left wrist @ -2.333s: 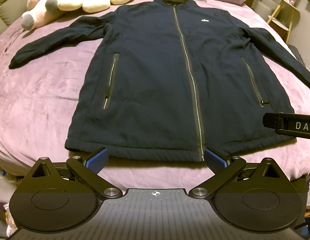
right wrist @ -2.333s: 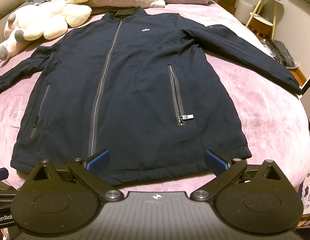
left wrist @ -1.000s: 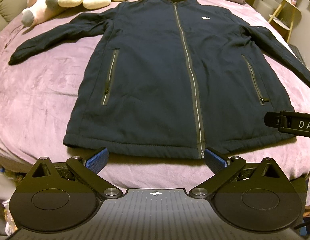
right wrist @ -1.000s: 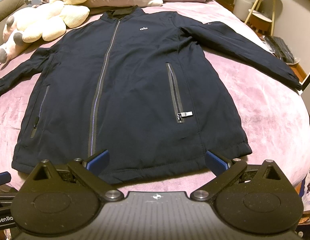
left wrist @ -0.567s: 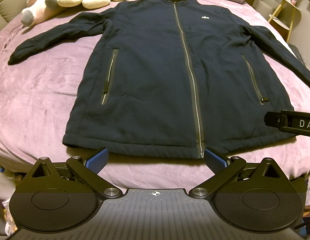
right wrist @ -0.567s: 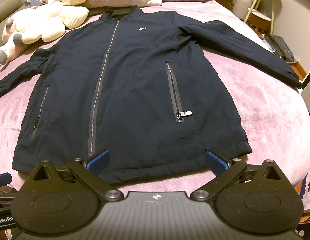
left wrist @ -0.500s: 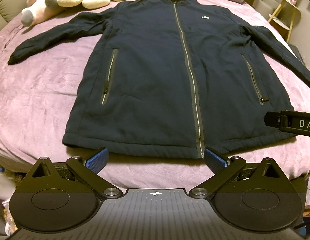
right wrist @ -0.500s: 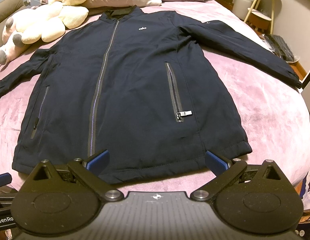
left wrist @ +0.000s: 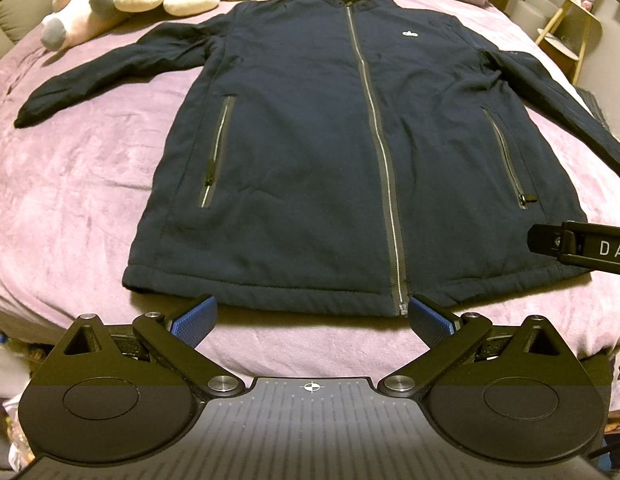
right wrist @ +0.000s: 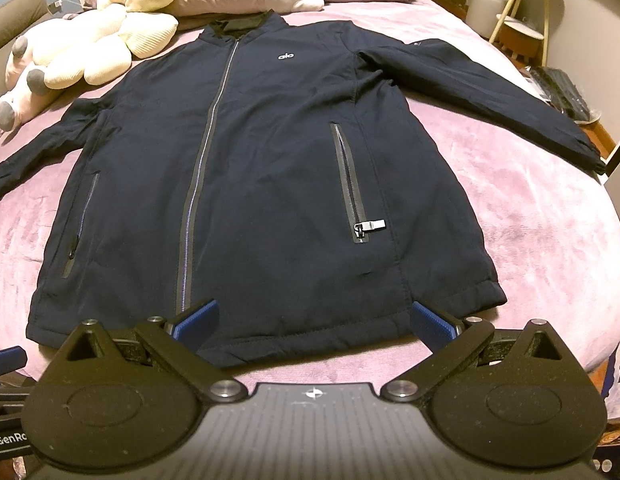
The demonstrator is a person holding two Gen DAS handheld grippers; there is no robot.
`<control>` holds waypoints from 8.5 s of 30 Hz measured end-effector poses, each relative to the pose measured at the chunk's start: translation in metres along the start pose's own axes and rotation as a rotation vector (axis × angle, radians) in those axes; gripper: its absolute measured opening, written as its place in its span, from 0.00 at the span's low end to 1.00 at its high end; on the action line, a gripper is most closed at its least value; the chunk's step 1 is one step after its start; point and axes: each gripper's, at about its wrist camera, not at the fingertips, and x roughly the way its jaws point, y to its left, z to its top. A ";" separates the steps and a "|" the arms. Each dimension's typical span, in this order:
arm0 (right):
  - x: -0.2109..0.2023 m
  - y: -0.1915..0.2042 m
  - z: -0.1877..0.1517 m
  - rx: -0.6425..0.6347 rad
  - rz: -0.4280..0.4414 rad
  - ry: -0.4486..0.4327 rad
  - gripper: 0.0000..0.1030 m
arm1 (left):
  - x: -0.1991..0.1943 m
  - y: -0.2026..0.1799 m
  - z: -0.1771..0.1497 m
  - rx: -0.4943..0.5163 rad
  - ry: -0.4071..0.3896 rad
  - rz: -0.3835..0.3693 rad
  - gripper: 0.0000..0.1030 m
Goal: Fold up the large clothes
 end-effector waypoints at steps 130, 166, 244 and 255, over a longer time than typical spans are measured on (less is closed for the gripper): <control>0.212 -0.190 0.196 0.519 0.404 -0.340 0.55 | 0.219 0.075 0.347 -0.242 -0.403 -0.240 0.09; 0.296 -0.143 0.263 0.539 0.299 -0.289 0.06 | 0.276 0.078 0.351 -0.168 -0.375 -0.089 0.11; 0.330 0.312 0.249 -0.467 0.249 -0.363 0.15 | 0.227 0.481 0.166 -1.228 -0.597 -0.102 0.09; 0.326 0.323 0.242 -0.518 0.169 -0.371 0.15 | 0.157 0.422 0.224 -0.889 -0.726 -0.205 0.07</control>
